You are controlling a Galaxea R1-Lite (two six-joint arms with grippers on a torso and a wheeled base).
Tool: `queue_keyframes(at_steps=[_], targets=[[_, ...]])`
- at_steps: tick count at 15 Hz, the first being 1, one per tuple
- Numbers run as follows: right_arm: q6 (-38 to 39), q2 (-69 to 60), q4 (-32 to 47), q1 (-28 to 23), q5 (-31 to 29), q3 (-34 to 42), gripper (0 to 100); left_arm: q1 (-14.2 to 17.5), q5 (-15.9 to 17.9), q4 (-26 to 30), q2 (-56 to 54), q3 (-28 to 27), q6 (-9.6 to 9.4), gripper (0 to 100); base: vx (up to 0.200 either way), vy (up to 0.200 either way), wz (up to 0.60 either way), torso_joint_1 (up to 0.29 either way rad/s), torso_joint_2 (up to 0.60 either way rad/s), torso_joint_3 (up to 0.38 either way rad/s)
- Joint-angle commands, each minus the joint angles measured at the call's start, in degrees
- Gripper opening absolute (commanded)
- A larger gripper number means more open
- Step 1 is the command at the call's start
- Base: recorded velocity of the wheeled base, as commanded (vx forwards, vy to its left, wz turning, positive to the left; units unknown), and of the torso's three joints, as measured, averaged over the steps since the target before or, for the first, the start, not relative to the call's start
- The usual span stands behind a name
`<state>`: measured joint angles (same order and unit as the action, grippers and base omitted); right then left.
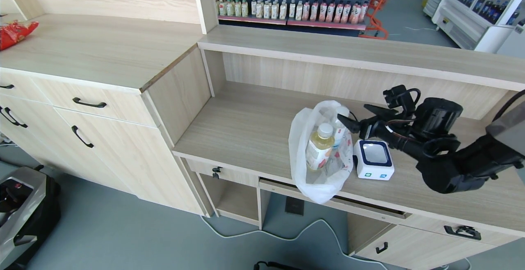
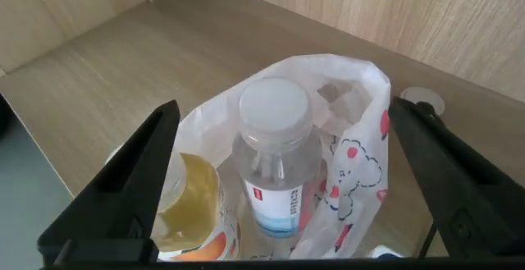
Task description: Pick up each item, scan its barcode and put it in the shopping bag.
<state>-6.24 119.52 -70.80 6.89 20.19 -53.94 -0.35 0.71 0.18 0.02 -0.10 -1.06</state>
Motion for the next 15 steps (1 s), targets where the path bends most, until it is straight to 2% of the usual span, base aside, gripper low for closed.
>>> queue_keyframes(at_steps=[1, 3, 5, 7, 11, 15], targets=[[-2.64, -14.93, 1.72, -0.91, -2.87, 9.56, 100, 0.0, 0.0, -0.01, -0.02, 0.01, -0.08, 100, 0.0, 0.0, 0.0, 0.0, 0.0, 0.0], [-2.81, -21.52, 8.84, -2.32, -8.15, 9.65, 100, 0.0, 0.0, -0.01, -0.02, 0.01, 0.01, 100, 0.0, 0.0, 0.0, 0.0, 0.0, 0.0], [-5.45, -27.32, 17.54, -6.71, -8.5, 9.73, 100, 0.0, 0.0, -0.01, -0.02, 0.01, 0.01, 100, 0.0, 0.0, 0.0, 0.0, 0.0, 0.0], [-5.89, -32.24, 24.75, -10.32, -8.41, 9.65, 100, 0.0, 0.08, -0.01, -0.02, 0.01, 0.01, 100, 0.0, 0.0, -0.6, 0.002, 0.0, 0.0], [-5.8, -39.1, 32.04, -14.45, -8.67, 10.53, 100, 0.0, 0.0, -0.01, -0.02, 0.01, 0.01, 100, 0.0, 0.0, -0.6, -0.002, 0.0, 0.002], [-5.8, -52.02, 30.55, -17.87, -8.85, 25.91, 100, 0.0, 0.0, -0.01, -0.02, 0.01, 0.01, 100, 0.0, 0.0, 0.0, 0.0, 0.0, 0.0]])
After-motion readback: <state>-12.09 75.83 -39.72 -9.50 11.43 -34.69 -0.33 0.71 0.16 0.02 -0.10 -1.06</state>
